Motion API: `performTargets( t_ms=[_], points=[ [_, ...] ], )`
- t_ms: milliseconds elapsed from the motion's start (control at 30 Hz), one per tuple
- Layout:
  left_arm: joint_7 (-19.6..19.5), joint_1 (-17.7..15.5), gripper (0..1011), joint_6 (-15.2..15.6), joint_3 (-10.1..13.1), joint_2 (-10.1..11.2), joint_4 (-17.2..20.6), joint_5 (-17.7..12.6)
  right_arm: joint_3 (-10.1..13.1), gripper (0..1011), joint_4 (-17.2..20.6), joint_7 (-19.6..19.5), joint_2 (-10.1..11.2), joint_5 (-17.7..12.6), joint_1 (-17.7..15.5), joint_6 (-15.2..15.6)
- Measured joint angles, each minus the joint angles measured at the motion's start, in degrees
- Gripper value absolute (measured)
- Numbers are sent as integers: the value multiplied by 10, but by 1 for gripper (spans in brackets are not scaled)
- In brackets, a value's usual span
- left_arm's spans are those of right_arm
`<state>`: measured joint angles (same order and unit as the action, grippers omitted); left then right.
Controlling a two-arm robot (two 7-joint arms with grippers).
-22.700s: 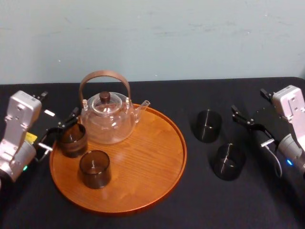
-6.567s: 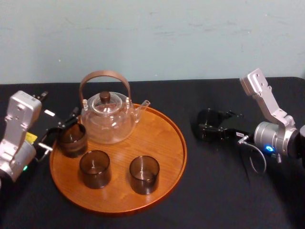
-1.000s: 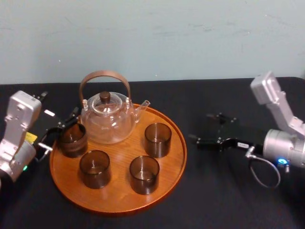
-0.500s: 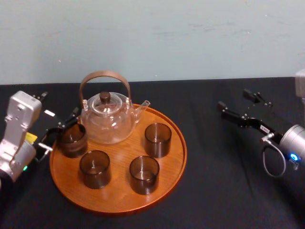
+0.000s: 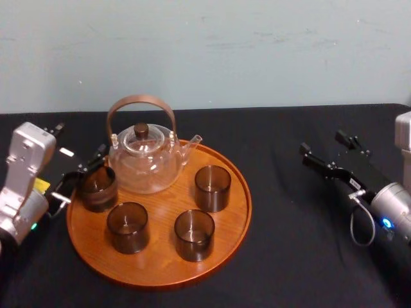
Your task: Pick up the glass from the table and place it on the tray.
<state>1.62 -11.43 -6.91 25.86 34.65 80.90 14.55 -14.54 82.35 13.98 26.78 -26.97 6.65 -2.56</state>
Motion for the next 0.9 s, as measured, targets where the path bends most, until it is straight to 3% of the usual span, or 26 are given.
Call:
performTargets(
  t_ms=[267,900],
  points=[
    [0,0,1001,0,0,0,0,0,4,1002,-21,7,-13,8,6,-3],
    [0,0,1001,0,0,0,0,0,2,1002,-18,8,-11,7,6,-2]
  ],
)
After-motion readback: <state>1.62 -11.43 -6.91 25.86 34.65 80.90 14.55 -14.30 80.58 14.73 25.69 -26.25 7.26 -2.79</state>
